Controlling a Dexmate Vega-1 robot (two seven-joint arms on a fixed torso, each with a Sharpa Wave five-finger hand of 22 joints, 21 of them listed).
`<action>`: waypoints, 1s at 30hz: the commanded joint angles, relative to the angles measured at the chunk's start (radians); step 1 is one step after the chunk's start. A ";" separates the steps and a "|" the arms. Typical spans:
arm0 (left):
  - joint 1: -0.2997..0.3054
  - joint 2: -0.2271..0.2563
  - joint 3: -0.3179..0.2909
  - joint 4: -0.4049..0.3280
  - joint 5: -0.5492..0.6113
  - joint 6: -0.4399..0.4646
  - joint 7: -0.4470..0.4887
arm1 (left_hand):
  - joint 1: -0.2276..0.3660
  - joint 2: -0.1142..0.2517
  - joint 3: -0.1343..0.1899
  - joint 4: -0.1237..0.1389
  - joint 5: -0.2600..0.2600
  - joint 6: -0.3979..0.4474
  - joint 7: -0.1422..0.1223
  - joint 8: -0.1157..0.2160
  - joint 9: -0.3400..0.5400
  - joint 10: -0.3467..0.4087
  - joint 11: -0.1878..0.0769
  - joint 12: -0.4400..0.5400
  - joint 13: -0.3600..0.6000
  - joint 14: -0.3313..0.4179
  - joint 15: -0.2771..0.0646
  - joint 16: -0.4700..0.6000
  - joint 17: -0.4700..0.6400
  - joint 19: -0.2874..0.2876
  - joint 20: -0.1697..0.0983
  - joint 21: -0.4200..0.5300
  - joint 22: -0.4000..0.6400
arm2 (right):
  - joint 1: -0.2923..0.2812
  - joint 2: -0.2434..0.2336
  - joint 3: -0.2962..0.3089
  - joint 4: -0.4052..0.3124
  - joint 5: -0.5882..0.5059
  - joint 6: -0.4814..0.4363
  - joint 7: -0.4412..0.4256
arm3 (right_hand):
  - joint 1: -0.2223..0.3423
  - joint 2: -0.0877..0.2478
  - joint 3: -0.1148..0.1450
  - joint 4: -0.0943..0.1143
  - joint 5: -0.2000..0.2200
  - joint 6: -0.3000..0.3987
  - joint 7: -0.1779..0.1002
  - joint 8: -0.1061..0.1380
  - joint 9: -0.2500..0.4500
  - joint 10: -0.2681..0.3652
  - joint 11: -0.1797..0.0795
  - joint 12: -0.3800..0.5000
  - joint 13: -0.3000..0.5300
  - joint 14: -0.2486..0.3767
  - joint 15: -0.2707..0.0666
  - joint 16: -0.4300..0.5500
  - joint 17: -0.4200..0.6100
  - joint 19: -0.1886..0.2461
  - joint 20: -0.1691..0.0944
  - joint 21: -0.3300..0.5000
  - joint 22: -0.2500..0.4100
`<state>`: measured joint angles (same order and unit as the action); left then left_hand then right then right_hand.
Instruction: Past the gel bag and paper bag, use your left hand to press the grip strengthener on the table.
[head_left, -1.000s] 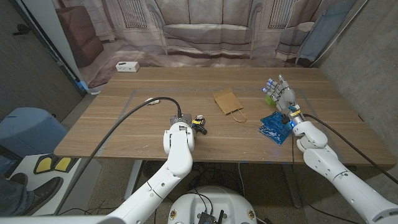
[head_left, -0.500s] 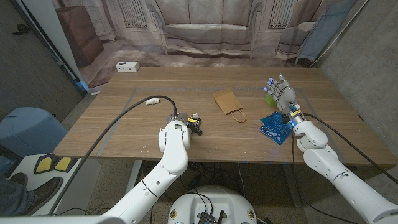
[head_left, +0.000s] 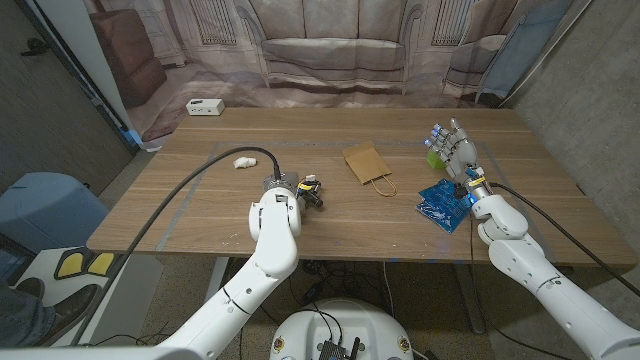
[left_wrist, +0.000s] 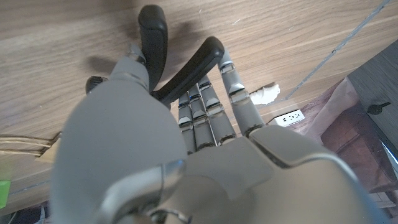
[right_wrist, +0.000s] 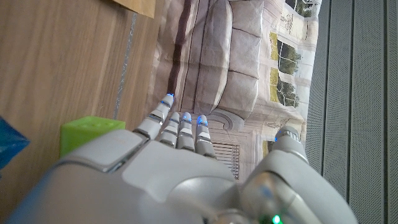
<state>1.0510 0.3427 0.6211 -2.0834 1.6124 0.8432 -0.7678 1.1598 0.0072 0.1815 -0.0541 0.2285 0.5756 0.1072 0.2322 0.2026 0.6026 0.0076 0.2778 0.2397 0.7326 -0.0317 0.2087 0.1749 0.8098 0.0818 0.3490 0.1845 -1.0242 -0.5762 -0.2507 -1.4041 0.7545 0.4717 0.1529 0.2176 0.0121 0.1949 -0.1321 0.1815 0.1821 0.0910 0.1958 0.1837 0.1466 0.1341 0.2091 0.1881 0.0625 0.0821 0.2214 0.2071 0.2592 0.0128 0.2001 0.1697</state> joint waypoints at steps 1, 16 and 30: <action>0.023 0.015 -0.014 -0.032 -0.091 0.000 0.135 | 0.135 0.125 0.130 -0.115 0.004 0.019 -0.004 0.006 0.001 0.016 0.001 0.005 0.002 0.016 0.004 0.001 0.004 0.022 -0.008 0.006 0.004 | -0.011 0.003 0.006 -0.008 0.007 0.005 -0.006 | 0.007 0.000 -0.003 0.001 0.004 0.008 0.005 0.000 0.002 0.010 0.001 -0.001 0.005 0.007 0.002 0.006 0.006 0.010 -0.004 0.002 0.003; 0.045 0.086 -0.029 -0.098 -0.335 0.026 0.346 | 0.134 0.126 0.138 -0.110 0.004 0.034 -0.004 0.007 0.002 0.031 -0.001 0.007 0.005 0.028 0.003 -0.001 0.004 0.026 -0.007 0.009 0.004 | -0.027 -0.001 0.012 -0.024 0.001 0.018 -0.013 | 0.007 0.000 -0.004 0.001 0.004 0.008 0.004 0.000 0.002 0.011 0.000 -0.002 0.005 0.008 0.001 0.005 0.006 0.010 -0.002 0.001 0.003; -0.009 0.183 0.026 -0.135 -0.387 0.094 0.306 | 0.138 0.124 0.148 -0.112 0.004 0.049 -0.002 0.007 0.003 0.046 -0.001 0.009 0.008 0.040 -0.002 -0.003 0.004 0.024 -0.011 0.010 0.005 | -0.034 0.000 0.007 -0.036 -0.003 0.014 -0.019 | 0.008 0.000 -0.005 0.001 0.004 0.009 0.004 0.000 0.002 0.013 0.001 -0.002 0.005 0.009 0.001 0.004 0.007 0.011 -0.002 0.000 0.003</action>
<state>1.0734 0.4590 0.6160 -2.1890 1.2796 0.8987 -0.4647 1.1598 0.0071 0.2082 -0.0528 0.2223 0.6152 0.1035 0.2302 0.2026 0.6419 0.0104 0.2817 0.2442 0.7585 -0.0282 0.2036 0.1747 0.8154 0.0870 0.3483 0.1838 -1.0528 -0.5759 -0.2409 -1.4322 0.7569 0.4858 0.1383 0.2176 0.0121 0.1949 -0.1322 0.1815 0.1821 0.0910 0.1958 0.1837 0.1501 0.1377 0.2091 0.1881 0.0624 0.0820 0.2214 0.2118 0.2591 0.0127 0.2001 0.1697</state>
